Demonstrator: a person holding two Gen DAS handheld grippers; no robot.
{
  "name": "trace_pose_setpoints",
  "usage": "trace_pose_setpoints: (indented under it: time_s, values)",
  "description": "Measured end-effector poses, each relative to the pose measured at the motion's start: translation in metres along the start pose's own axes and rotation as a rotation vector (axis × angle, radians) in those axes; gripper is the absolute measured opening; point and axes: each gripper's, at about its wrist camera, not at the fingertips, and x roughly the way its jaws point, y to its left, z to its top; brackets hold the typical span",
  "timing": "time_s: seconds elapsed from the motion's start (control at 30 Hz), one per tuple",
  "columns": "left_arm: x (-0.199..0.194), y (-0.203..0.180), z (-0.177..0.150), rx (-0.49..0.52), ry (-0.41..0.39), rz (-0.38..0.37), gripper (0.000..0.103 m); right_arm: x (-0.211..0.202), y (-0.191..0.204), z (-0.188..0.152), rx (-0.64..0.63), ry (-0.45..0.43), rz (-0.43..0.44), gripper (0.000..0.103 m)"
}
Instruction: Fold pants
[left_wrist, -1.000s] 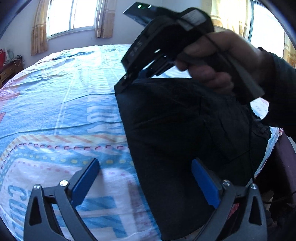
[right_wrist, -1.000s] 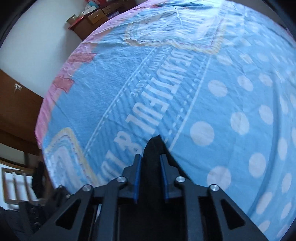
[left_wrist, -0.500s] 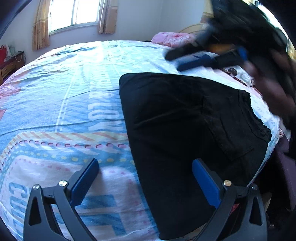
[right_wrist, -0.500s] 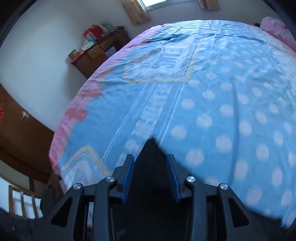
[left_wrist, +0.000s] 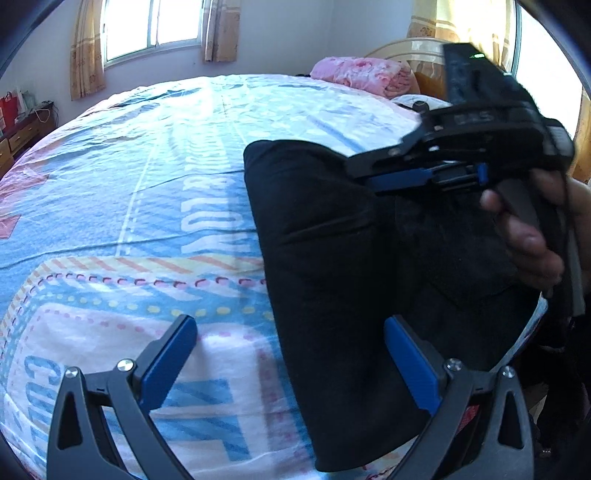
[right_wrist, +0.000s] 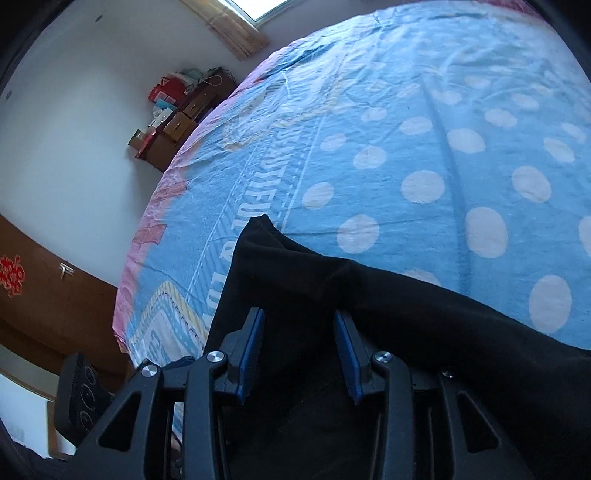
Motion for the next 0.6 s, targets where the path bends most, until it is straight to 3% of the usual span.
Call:
trace_pose_setpoints:
  time_s: [0.17, 0.4, 0.6]
  values:
    - [-0.004, 0.001, 0.004, -0.001, 0.019, 0.030, 0.103, -0.035, 0.008, -0.024, -0.039, -0.063, -0.093, 0.042]
    - [-0.018, -0.005, 0.047, 0.052, -0.073, 0.087, 0.103, -0.089, 0.013, -0.095, -0.090, -0.108, -0.123, 0.043]
    - [0.015, -0.028, 0.065, 0.103, -0.003, 0.073, 0.103, -0.109, -0.018, -0.143, -0.007, -0.086, -0.161, 0.043]
